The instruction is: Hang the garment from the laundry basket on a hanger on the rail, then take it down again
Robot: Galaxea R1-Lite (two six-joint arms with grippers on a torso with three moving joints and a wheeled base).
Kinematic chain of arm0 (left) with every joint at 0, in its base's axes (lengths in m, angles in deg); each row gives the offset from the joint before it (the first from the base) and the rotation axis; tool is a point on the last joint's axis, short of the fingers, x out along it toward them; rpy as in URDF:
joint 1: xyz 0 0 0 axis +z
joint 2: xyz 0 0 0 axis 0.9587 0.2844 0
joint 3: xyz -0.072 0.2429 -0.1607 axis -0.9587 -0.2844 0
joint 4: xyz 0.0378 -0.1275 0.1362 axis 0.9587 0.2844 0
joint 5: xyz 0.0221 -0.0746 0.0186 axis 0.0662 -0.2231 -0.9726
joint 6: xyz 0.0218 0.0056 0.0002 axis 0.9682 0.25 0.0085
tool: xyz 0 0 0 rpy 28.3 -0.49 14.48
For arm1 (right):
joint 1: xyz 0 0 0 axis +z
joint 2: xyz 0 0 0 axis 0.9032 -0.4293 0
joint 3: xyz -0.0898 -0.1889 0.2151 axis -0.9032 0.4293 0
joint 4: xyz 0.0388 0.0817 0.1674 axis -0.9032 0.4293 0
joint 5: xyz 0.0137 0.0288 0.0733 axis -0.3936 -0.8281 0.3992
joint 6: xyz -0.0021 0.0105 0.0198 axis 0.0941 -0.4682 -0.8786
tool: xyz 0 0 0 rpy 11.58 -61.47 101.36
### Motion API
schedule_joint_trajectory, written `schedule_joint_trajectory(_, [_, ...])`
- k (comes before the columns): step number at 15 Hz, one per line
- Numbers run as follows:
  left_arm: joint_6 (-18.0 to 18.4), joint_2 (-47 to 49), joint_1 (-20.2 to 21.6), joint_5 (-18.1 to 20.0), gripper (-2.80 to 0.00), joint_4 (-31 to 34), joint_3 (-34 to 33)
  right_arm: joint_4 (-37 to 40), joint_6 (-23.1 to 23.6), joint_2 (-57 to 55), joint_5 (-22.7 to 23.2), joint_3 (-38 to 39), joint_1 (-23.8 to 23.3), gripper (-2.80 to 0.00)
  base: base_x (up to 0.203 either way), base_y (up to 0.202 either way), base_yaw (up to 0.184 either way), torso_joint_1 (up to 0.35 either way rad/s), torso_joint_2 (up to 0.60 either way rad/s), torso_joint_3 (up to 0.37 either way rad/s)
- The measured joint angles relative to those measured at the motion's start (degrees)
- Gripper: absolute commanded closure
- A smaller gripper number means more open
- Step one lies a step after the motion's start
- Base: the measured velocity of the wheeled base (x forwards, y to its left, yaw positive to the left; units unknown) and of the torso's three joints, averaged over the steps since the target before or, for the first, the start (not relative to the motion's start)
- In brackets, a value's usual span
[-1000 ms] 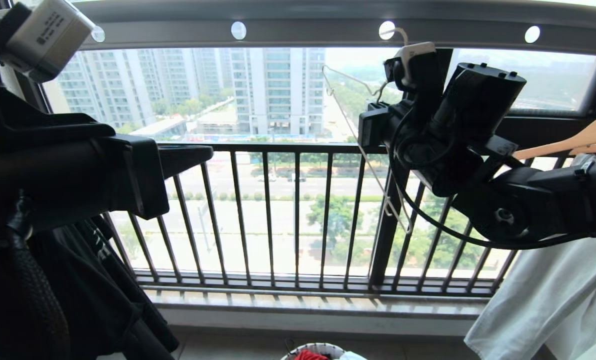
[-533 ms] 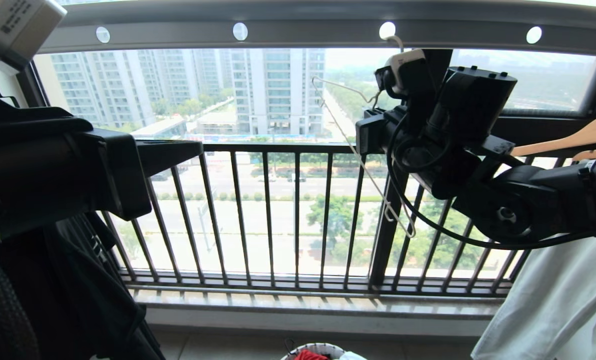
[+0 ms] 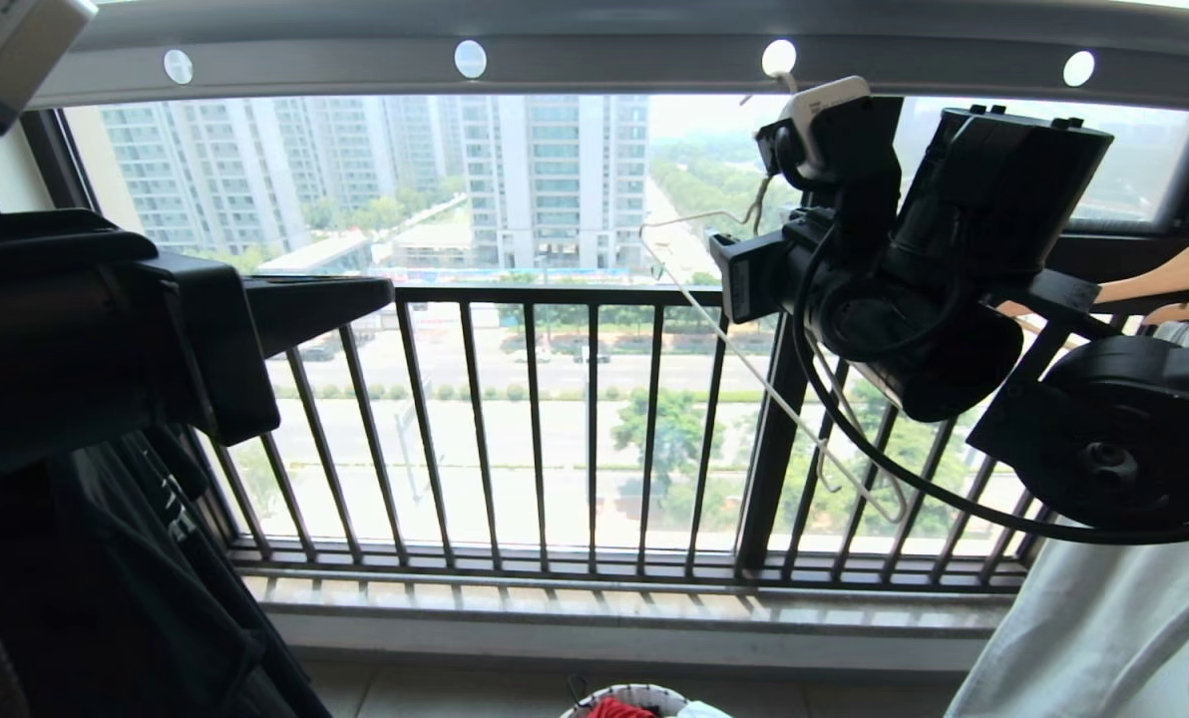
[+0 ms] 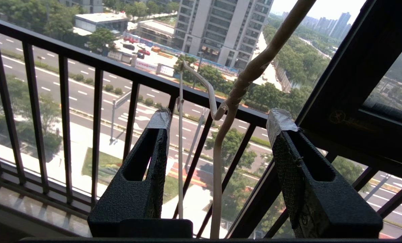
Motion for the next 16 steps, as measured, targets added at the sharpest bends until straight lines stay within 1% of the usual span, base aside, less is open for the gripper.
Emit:
schedule_joint_trajectory(2, [0.10, -0.25, -0.95, 0.00, 0.00, 0.02, -0.45, 2.22, 0.31, 4.37, -1.67, 2.67, 1.45, -2.80, 0.000, 0.000, 0.000, 0.000, 0.00, 0.000])
schedule_joint_trajectory(4, [0.09, -0.61, -2.31, 0.02, 0.00, 0.00, -1.10, 5.89, 0.42, 10.10, -2.22, 5.76, 2.54, -2.80, 0.000, 0.000, 0.000, 0.000, 0.00, 0.000])
schedule_joint_trajectory(5, [0.10, -0.70, -3.12, 0.00, 0.00, 0.00, -1.35, 8.34, 0.45, 13.43, -2.65, 7.20, 2.74, 0.00, 0.000, 0.000, 0.000, 0.000, 0.00, 0.000])
schedule_joint_trajectory(9, [0.10, -0.66, -6.52, 0.00, 0.00, -0.01, -3.54, 21.01, 0.40, 28.21, -4.01, 12.21, 3.10, 0.00, 0.000, 0.000, 0.000, 0.000, 0.00, 0.000])
schedule_joint_trajectory(11, [-0.18, -0.61, -6.90, -0.09, 0.00, -0.19, -4.94, 26.17, -0.04, 35.31, -3.52, 15.07, 2.20, 0.00, 0.000, 0.000, 0.000, 0.000, 0.00, 0.000])
schedule_joint_trajectory(13, [-0.45, -1.33, -6.90, -0.17, 0.00, -0.09, -6.97, 28.52, -0.98, 42.37, -2.32, 18.31, 0.62, 0.00, 0.000, 0.000, 0.000, 0.000, 0.00, 0.000])
schedule_joint_trajectory(15, [-0.35, -4.41, -6.54, -0.22, 0.00, 0.35, -10.07, 30.63, -0.96, 48.96, -1.74, 22.60, -2.08, 0.00, 0.000, 0.000, 0.000, 0.000, 0.00, 0.000])
schedule_joint_trajectory(16, [-0.36, -6.58, -5.10, -0.20, 0.00, 0.87, -12.16, 31.05, -0.93, 51.86, -1.60, 24.59, -3.96, 0.00, 0.000, 0.000, 0.000, 0.000, 0.00, 0.000])
